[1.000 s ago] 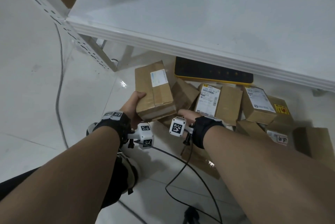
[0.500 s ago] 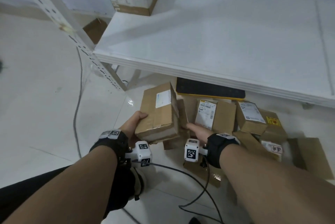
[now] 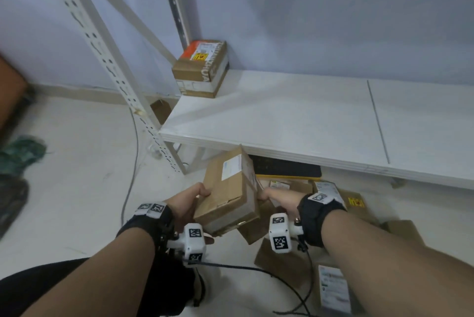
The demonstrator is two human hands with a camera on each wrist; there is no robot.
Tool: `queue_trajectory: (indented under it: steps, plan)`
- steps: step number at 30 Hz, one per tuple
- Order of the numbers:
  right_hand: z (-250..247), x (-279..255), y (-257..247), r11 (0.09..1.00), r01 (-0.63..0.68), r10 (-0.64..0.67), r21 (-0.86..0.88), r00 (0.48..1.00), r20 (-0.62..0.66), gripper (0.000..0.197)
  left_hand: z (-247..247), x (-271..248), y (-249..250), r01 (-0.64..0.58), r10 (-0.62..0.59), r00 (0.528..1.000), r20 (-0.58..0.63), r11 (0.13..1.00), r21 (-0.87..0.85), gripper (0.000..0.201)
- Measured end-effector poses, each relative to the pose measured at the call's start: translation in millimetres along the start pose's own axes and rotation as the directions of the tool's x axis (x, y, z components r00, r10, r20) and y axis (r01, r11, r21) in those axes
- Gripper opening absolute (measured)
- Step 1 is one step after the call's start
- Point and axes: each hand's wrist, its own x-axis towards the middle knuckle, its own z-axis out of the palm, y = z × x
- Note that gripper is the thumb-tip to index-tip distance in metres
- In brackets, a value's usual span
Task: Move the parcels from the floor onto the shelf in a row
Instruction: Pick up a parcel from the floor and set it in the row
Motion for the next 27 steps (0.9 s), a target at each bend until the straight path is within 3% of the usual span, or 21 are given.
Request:
queue_trajectory:
  steps: [2, 4, 11, 14, 16, 19, 22, 23, 24, 26, 27]
  plan:
    - [-1.8, -32.3, -10.6, 0.999, 0.054, -0.053, 0.007, 0.997, -0.053, 0.061, 5.0, -12.2, 3.0, -0.041, 0.041, 0.999, 0.011, 0.999, 0.025, 0.074]
    - [-7.1, -46.6, -20.2, 0.995, 0.097, -0.094, 0.035, 0.993, -0.075, 0.059, 8.8, -23.3, 9.6, -0.1, 0.1, 0.995, -0.006, 0.995, 0.018, 0.073]
    - [-29.9, -65.3, -70.8, 0.974, 0.225, -0.217, 0.003, 0.943, -0.252, 0.101, 30.0, -55.3, 56.7, -0.32, 0.314, 0.942, -0.121, 0.947, -0.03, 0.045]
    - [-42.1, -69.5, -91.2, 0.959, 0.278, -0.247, 0.05, 0.911, -0.33, 0.099, 43.5, -60.7, 81.8, -0.448, 0.441, 0.865, -0.24, 0.893, 0.025, 0.032]
    - [-45.2, -82.8, -105.6, 0.948, 0.303, -0.248, 0.096, 0.895, -0.371, 0.093, 52.7, -60.9, 97.8, -0.485, 0.515, 0.796, -0.317, 0.857, 0.176, 0.026]
    - [-57.2, -76.9, -119.7, 0.935, 0.34, -0.27, 0.099, 0.865, -0.423, 0.077, 55.9, -50.1, 122.4, -0.42, 0.627, 0.67, -0.396, 0.761, 0.494, 0.03]
    - [-65.6, -65.0, -132.0, 0.933, 0.345, -0.266, 0.104, 0.854, -0.448, 0.073, 59.5, -40.6, 144.9, -0.405, 0.719, 0.55, -0.425, 0.674, 0.618, 0.016]
    - [-67.9, -60.3, -137.9, 0.931, 0.352, -0.271, 0.096, 0.843, -0.466, 0.074, 61.5, -36.1, 155.2, -0.402, 0.738, 0.542, -0.403, 0.648, 0.647, 0.016]
    - [-69.5, -55.8, -143.1, 0.931, 0.354, -0.269, 0.091, 0.831, -0.488, 0.079, 64.7, -30.4, 163.4, -0.423, 0.739, 0.568, -0.362, 0.64, 0.641, 0.028]
    - [-76.5, -39.5, -154.7, 0.945, 0.324, -0.252, 0.034, 0.794, -0.553, 0.09, 69.6, -15.8, 180.6, -0.459, 0.673, 0.695, -0.254, 0.687, 0.563, 0.074]
    - [-79.7, -31.6, -157.3, 0.959, 0.282, -0.245, -0.029, 0.773, -0.585, 0.091, 71.2, -9.0, 185.1, -0.451, 0.621, 0.756, -0.206, 0.724, 0.522, 0.087]
